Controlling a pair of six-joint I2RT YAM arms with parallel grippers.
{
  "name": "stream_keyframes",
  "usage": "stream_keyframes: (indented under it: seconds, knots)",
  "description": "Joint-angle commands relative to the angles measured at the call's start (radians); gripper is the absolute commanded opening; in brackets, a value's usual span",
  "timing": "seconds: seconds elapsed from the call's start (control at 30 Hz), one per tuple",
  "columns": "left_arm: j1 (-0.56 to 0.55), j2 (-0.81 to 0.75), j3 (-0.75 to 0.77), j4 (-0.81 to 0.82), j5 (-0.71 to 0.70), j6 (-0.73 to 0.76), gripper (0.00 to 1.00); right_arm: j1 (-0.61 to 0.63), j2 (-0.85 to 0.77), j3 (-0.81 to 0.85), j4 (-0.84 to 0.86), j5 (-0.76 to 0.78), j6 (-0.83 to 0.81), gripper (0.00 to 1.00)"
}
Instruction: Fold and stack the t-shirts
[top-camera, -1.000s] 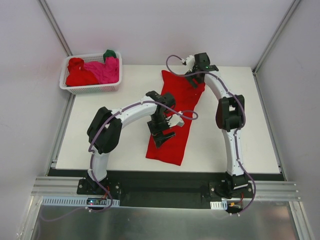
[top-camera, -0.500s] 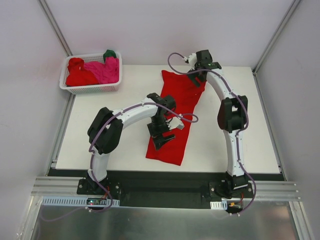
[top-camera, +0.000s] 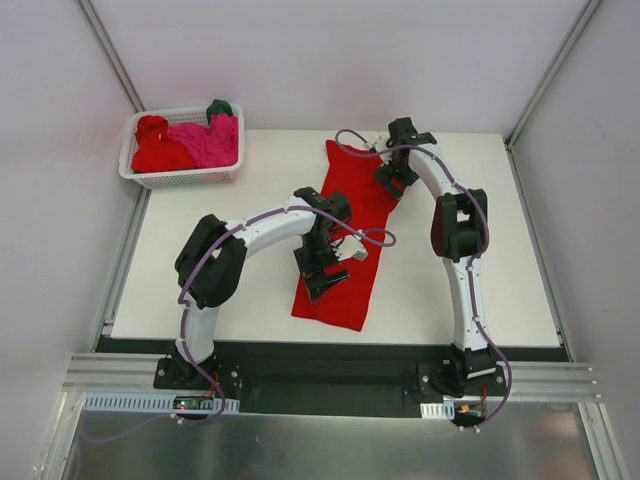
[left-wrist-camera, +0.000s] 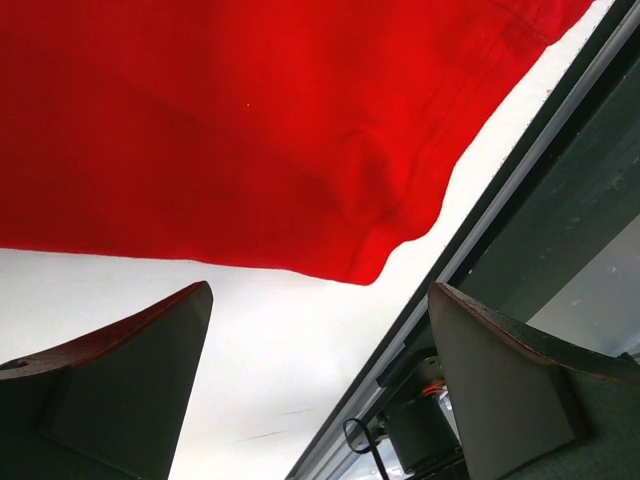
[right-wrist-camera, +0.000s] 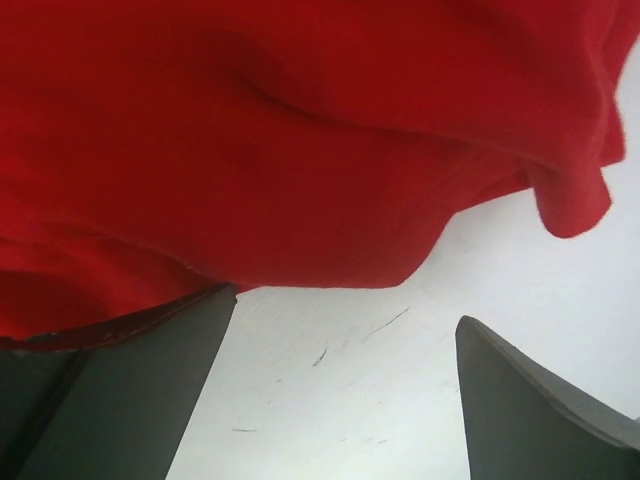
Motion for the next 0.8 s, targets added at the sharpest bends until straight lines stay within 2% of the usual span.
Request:
stream_keyframes:
  seconds: [0.0,0.13,0.3,0.47,0.67,0.77]
  knots:
    - [-0.008,-0.033,0.013,-0.023,0.022,0.021,0.90,-0.005,-0.066,-0.045,-0.142,-0.023,-0.016,0.96]
    - [-0.011,-0.029,0.018,-0.022,0.027,0.022,0.90,-0.024,-0.121,-0.085,-0.123,-0.033,0.016,0.96]
    - [-0.016,-0.026,0.018,-0.022,0.027,0.024,0.89,-0.035,-0.141,-0.011,-0.051,-0.043,0.054,0.96]
    - [-0.020,-0.027,0.017,-0.023,0.024,0.024,0.89,-0.015,-0.117,0.052,0.016,0.014,0.050,0.96]
    - [-0.024,-0.029,0.012,-0.023,0.019,0.024,0.89,-0.001,-0.106,-0.011,0.134,0.013,0.073,0.96]
    - [-0.025,-0.024,0.018,-0.022,0.017,0.024,0.89,0.008,-0.053,0.016,0.128,0.016,0.054,0.96]
